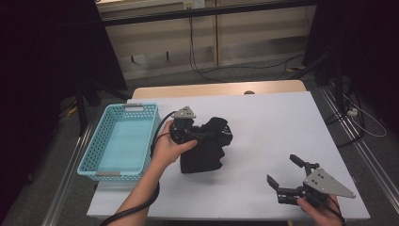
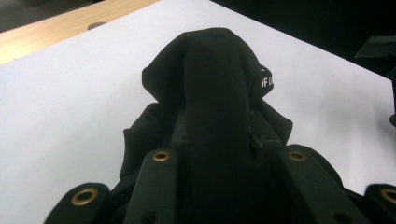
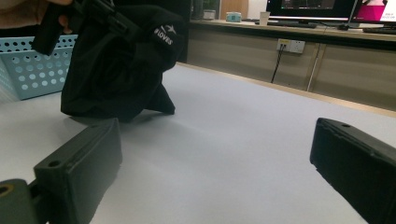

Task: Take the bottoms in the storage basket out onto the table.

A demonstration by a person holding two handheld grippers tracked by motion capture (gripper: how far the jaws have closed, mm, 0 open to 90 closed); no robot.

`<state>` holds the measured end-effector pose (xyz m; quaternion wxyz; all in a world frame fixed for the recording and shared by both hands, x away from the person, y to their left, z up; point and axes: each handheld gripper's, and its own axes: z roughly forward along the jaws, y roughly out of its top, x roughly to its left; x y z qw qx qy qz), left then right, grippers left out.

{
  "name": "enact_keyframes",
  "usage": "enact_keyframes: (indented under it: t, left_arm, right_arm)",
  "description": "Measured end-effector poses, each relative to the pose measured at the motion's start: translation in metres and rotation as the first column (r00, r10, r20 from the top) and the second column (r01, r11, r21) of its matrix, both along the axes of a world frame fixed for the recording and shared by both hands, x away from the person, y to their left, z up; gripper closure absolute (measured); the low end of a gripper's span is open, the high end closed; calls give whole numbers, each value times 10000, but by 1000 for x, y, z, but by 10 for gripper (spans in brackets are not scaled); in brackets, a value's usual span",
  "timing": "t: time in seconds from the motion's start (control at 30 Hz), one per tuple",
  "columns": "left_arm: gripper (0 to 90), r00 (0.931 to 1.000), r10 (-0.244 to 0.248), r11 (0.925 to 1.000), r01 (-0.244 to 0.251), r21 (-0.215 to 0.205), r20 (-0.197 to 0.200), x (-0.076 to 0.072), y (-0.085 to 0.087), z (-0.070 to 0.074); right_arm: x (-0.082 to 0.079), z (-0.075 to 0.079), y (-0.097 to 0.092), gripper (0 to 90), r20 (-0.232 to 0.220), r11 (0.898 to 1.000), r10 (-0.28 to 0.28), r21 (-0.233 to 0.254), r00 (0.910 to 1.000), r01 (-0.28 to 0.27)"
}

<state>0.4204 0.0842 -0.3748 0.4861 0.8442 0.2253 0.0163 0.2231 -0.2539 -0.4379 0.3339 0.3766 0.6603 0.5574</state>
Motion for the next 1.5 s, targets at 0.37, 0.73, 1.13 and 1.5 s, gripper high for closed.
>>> enact_keyframes:
  t: [0.37,0.73,1.13,1.5]
  left_arm:
    - [174,9936,534,9977,-489,-473,997,-3,3,-19]
    - [134,9928,301,9995,-302,-9,1159,-11,-8,-23]
    - [120,9919,267,9996,-275,49,1241,-13,-9,-23]
    - [117,9910,265,9996,-279,84,1313,-12,-7,-24]
  right_arm:
    - [1,0,0,14,-45,9999,-20,-113,10000,20]
    - [3,-4,0,12,-263,9991,42,-424,9996,-53]
    - [28,-5,5,12,-920,9957,-378,-875,9950,297]
    - [78,-5,20,26,-1666,9898,-994,-1179,9810,803]
